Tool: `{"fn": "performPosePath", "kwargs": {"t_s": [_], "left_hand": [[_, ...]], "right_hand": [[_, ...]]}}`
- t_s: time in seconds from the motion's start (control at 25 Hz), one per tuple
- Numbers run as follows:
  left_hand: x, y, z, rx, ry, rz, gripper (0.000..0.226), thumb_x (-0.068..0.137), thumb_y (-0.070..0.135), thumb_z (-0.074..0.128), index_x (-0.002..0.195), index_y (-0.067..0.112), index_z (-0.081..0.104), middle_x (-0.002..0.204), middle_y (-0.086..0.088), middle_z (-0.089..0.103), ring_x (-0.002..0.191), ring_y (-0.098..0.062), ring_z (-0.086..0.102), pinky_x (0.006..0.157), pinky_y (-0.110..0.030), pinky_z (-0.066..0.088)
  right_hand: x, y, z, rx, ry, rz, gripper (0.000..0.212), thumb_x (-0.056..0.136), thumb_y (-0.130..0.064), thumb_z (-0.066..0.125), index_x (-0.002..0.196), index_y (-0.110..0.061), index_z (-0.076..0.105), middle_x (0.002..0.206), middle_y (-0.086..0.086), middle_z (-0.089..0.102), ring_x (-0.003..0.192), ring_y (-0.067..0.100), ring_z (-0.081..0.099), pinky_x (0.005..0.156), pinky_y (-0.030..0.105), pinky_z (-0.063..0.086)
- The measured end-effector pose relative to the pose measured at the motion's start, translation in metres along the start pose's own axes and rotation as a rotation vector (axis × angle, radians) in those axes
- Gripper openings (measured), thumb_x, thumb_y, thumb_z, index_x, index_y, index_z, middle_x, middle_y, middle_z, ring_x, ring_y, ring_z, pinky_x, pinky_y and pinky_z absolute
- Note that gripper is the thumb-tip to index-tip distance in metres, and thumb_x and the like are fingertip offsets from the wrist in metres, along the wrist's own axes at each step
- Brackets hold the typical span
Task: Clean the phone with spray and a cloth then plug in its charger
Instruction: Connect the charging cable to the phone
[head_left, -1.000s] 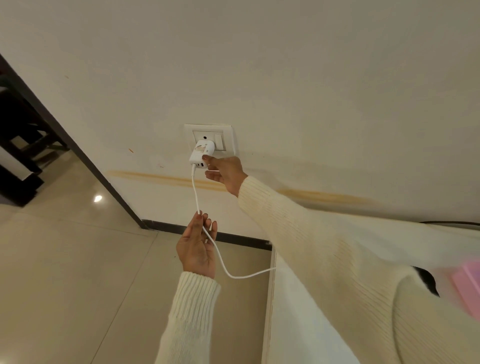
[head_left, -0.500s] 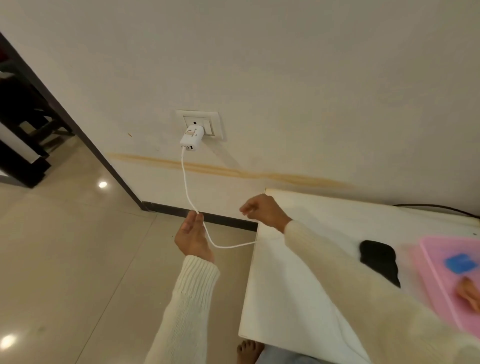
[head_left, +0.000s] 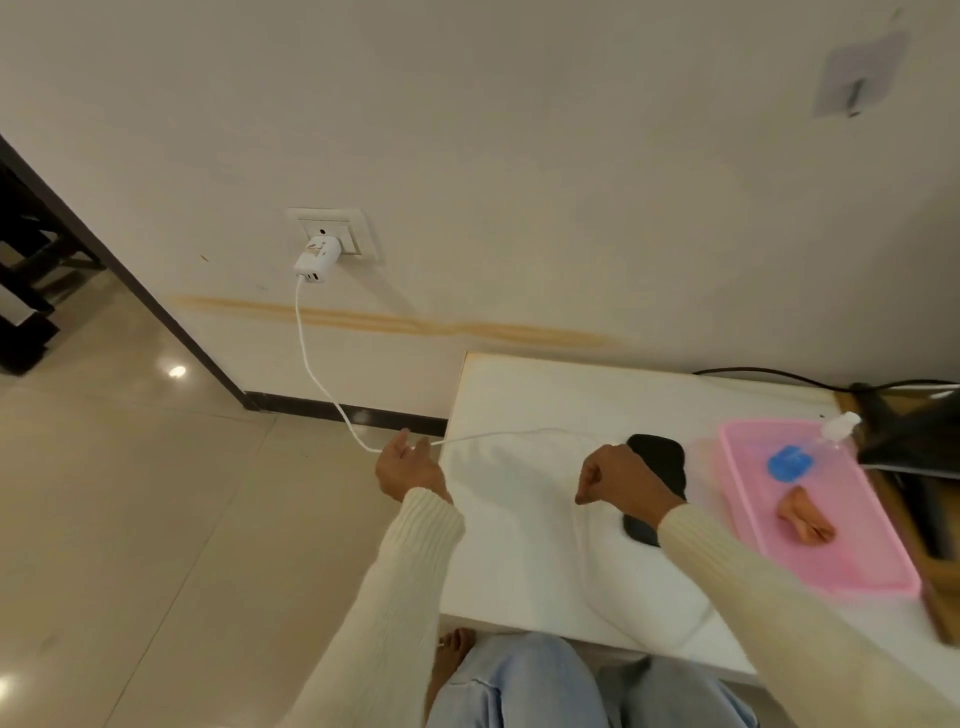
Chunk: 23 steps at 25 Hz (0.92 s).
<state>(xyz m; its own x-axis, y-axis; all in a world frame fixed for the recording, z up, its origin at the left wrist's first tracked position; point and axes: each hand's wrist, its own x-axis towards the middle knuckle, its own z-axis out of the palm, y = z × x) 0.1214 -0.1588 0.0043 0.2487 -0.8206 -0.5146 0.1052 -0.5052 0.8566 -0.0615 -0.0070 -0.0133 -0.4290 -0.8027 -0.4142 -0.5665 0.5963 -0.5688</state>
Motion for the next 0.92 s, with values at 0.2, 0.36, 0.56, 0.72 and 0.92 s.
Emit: {"fn": "performPosePath", "kwargs": {"t_s": [0.2,0.36,0.56,0.72,0.92], "left_hand": [[-0.069,-0.049,0.025,0.325,-0.532,0.13,0.023,0.079,0.0,0.071,0.101,0.004,0.07,0.101,-0.01,0.069,0.1,-0.027,0.064,0.095,-0.035,0.049],[-0.111,-0.1,0.035,0.834,-0.714,0.287,0.03,0.083,0.014,0.07,0.112,0.008,0.063,0.116,-0.006,0.06,0.111,-0.022,0.057,0.092,-0.022,0.043],[-0.116,-0.134,0.028,1.231,-0.498,0.316,0.043,0.093,0.026,0.057,0.126,0.001,0.047,0.131,-0.015,0.05,0.118,-0.026,0.051,0.098,-0.03,0.041],[-0.114,-0.13,0.035,1.037,-0.466,0.141,0.025,0.084,0.015,0.07,0.1,-0.003,0.067,0.102,-0.017,0.069,0.09,-0.027,0.066,0.078,-0.023,0.049],[-0.108,-0.102,0.045,0.415,-0.543,-0.35,0.019,0.083,-0.011,0.061,0.102,-0.015,0.062,0.103,-0.026,0.065,0.074,-0.032,0.066,0.08,-0.045,0.054]], "right_hand": [[-0.045,0.05,-0.014,0.092,0.147,0.169,0.024,0.072,-0.01,0.078,0.056,-0.018,0.061,0.064,0.0,0.064,0.057,0.012,0.058,0.056,0.017,0.046],[-0.07,0.078,-0.018,0.138,0.147,0.181,0.016,0.076,-0.003,0.071,0.066,-0.013,0.066,0.073,0.005,0.066,0.059,0.012,0.059,0.056,0.016,0.048],[-0.085,0.095,-0.013,0.159,0.141,0.185,0.006,0.082,-0.009,0.067,0.076,-0.011,0.066,0.075,0.006,0.065,0.062,0.015,0.06,0.062,0.021,0.052],[-0.086,0.094,-0.011,0.193,0.159,0.167,0.005,0.083,-0.007,0.065,0.078,-0.008,0.067,0.079,0.01,0.067,0.064,0.017,0.061,0.066,0.023,0.053],[-0.085,0.087,-0.021,0.206,0.362,0.195,0.011,0.084,-0.014,0.066,0.076,-0.007,0.064,0.076,0.009,0.064,0.062,0.013,0.054,0.064,0.022,0.044]]}}
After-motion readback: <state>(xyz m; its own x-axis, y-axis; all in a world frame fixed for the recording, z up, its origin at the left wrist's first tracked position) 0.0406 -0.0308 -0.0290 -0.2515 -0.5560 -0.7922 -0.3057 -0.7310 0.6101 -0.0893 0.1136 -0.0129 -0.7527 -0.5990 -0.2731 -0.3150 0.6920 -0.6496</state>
